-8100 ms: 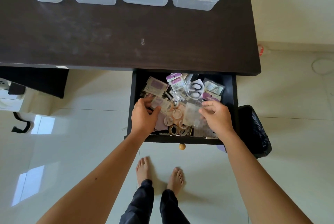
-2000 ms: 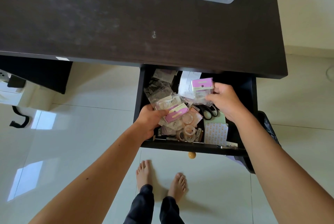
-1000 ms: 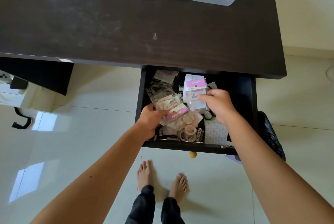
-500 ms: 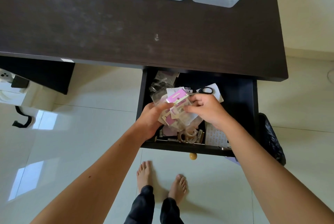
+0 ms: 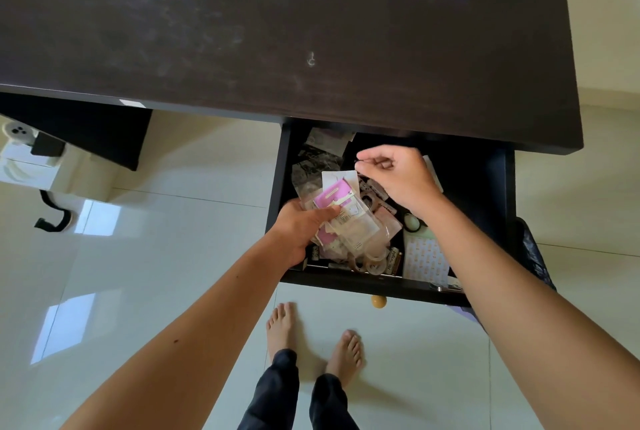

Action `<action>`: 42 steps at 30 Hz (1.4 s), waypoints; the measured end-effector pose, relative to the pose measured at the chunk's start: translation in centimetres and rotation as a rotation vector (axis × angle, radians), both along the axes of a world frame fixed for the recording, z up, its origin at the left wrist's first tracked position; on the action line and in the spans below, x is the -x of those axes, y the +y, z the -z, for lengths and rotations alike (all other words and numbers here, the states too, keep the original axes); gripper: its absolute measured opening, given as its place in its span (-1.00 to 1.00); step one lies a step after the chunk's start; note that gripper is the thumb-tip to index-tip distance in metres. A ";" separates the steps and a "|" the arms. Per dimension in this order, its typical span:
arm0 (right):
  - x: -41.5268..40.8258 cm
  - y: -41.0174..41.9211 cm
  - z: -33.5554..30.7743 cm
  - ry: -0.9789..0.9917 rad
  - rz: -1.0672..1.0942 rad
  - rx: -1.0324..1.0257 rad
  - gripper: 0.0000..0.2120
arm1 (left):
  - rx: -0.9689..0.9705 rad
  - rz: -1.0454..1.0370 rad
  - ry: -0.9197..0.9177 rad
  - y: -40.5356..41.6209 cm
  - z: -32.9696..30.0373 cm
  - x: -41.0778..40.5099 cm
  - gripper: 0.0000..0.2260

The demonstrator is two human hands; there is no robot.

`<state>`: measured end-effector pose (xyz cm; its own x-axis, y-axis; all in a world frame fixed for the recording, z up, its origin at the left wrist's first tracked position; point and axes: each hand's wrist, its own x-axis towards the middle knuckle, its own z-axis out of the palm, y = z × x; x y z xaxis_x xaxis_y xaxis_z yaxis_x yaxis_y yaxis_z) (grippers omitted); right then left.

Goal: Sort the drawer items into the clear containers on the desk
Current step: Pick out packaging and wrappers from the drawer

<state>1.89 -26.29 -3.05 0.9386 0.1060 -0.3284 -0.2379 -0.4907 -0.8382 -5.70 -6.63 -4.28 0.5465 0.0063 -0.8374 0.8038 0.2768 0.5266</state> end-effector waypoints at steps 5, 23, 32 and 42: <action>-2.4 1.8 2.0 -0.035 0.046 0.088 -0.73 | -0.026 0.003 0.050 0.0 0.8 -0.2 -0.64; -3.9 3.9 2.6 0.102 0.110 0.196 -0.80 | -0.008 -0.008 0.061 0.1 0.9 -0.2 -0.56; -1.4 0.5 -0.5 0.122 0.142 -0.071 -0.79 | 0.012 -0.010 0.054 0.1 0.4 -0.1 -0.55; 4.1 -3.7 -2.6 0.230 0.122 -0.293 -0.91 | 0.025 -0.004 0.006 0.0 -0.8 0.0 -0.61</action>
<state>-2.18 -30.01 -0.48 0.8554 0.1188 -0.5042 -0.4778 -0.1950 -0.8566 -5.65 -6.60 -3.51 0.5416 -0.0127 -0.8405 0.8057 0.2931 0.5148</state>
